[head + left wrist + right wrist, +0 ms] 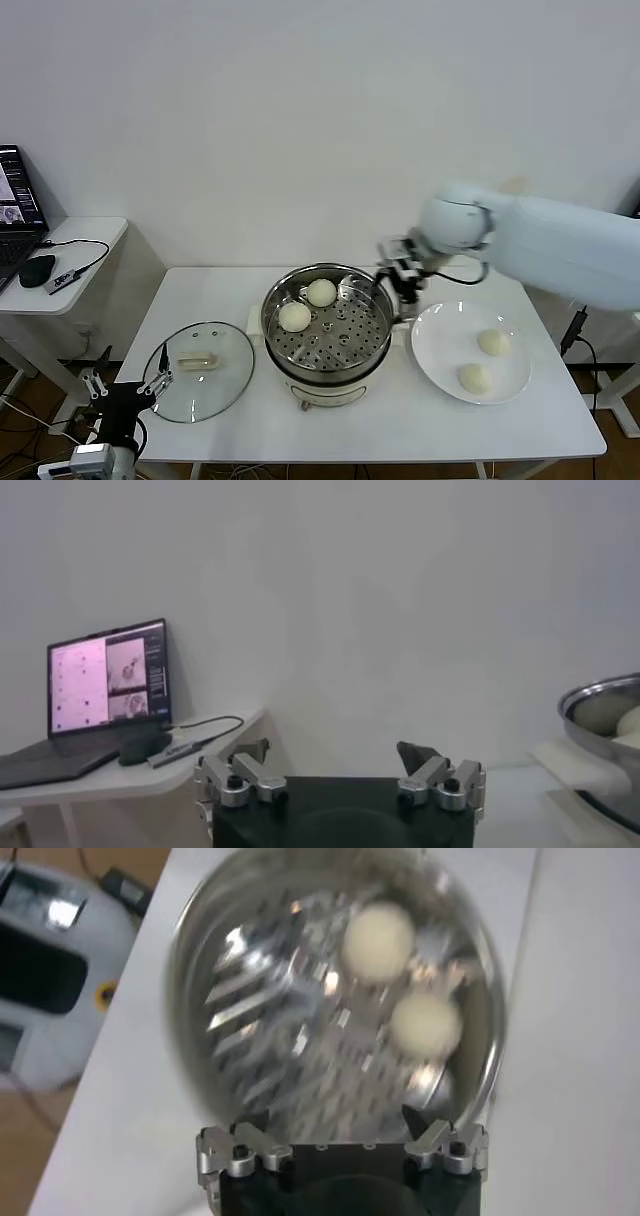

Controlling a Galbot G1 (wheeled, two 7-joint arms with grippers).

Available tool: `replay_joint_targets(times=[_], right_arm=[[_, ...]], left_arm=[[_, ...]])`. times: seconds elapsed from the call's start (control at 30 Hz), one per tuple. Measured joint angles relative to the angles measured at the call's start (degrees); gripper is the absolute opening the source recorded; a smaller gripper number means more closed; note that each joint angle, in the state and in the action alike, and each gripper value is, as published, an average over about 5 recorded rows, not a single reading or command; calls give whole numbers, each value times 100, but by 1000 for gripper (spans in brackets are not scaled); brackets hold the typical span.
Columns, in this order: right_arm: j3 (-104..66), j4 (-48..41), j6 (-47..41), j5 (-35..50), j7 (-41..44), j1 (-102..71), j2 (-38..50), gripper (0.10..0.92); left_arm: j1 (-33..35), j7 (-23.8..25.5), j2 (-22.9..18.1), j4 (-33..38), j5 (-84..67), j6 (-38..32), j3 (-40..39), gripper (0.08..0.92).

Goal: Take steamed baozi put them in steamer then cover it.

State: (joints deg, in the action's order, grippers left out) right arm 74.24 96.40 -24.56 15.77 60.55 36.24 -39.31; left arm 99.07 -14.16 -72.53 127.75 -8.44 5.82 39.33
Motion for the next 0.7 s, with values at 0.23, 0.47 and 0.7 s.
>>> replay_joint_targets(times=[0.23, 0.47, 0.7], right_arm=[[4, 283, 388, -787, 137, -309, 1076, 823], [-487, 276, 581, -1487, 86, -1212, 1633, 823], [-1331, 59, 652, -1953, -21, -2445, 1766, 823]], left_arm=[[11, 2, -41, -5, 25, -3, -56, 823], [19, 2, -91, -30, 62, -6, -69, 823], [66, 0, -102, -37, 77, -6, -12, 823]])
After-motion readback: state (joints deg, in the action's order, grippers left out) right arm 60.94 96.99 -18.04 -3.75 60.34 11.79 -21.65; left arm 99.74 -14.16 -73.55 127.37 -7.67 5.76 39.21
